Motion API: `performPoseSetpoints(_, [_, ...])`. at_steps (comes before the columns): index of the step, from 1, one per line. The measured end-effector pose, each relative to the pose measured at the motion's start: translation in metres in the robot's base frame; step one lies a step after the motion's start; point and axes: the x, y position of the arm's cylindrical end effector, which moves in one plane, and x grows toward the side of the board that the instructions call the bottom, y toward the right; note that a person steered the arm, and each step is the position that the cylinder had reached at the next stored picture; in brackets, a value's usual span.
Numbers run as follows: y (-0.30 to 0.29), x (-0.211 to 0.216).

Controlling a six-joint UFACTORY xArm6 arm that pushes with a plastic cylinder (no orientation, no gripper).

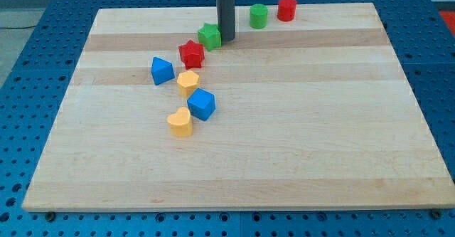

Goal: Move the green circle to the top of the red star

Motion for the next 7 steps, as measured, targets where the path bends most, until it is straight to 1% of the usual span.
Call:
performPoseSetpoints(5, [-0.001,0.000])
performPoseSetpoints(7, [0.085,0.003])
